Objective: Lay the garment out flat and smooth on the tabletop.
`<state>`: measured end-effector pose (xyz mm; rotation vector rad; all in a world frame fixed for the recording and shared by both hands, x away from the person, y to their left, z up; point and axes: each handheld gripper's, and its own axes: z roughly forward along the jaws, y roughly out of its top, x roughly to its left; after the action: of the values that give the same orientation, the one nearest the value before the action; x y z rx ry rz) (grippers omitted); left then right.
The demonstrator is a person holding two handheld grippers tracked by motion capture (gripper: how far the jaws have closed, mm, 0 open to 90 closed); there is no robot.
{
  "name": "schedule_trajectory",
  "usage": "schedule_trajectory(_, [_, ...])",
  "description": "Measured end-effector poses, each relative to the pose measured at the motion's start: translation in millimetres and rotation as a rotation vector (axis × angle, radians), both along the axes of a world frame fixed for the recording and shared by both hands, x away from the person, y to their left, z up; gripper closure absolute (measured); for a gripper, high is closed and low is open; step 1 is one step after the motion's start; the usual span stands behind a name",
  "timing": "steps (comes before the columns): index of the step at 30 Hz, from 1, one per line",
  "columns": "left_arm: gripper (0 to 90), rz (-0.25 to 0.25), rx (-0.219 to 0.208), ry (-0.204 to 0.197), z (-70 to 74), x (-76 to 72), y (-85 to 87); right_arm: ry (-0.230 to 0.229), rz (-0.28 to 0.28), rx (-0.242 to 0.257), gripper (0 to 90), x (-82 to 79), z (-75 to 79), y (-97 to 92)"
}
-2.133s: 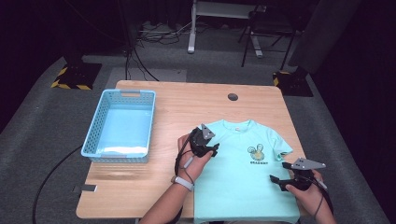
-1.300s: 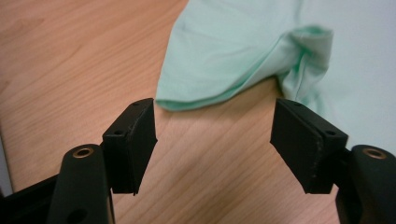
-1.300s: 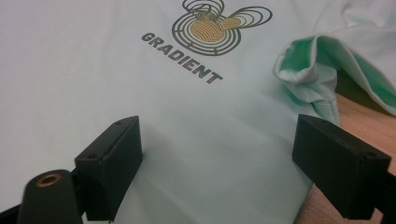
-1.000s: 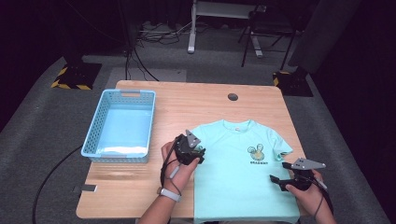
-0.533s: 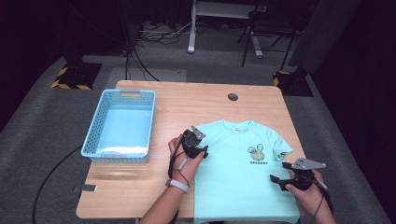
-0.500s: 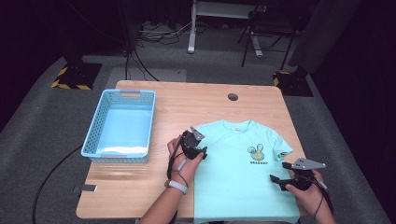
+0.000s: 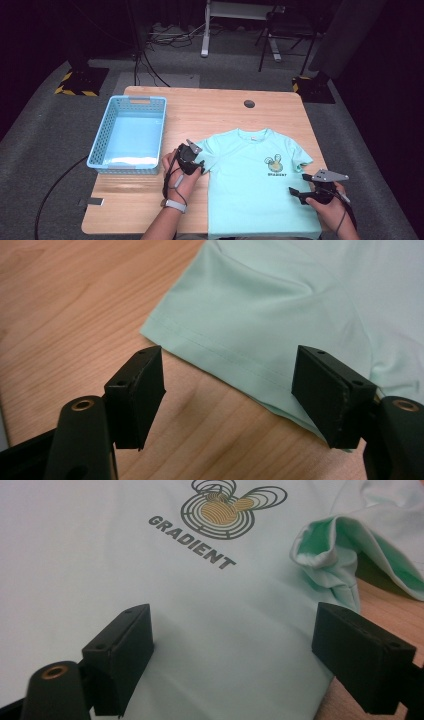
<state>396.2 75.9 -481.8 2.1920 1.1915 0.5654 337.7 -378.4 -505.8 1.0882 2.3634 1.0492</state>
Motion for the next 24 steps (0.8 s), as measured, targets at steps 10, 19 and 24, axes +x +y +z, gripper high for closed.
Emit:
schedule_trajectory(10, [27.6,0.033,-0.005,-0.033,-1.6,26.4,-6.5,0.001,0.0,0.002,17.3,0.1,0.0,-0.2])
schedule_trajectory(19, [28.9,0.116,0.025,-0.032,-11.9,29.4,10.2,-0.003,-0.005,-0.001,19.5,-0.8,0.5,-0.4])
schedule_trajectory(24, [29.4,0.147,0.035,-0.039,-12.2,31.9,14.8,-0.035,-0.046,0.065,24.4,-6.7,12.4,-6.6])
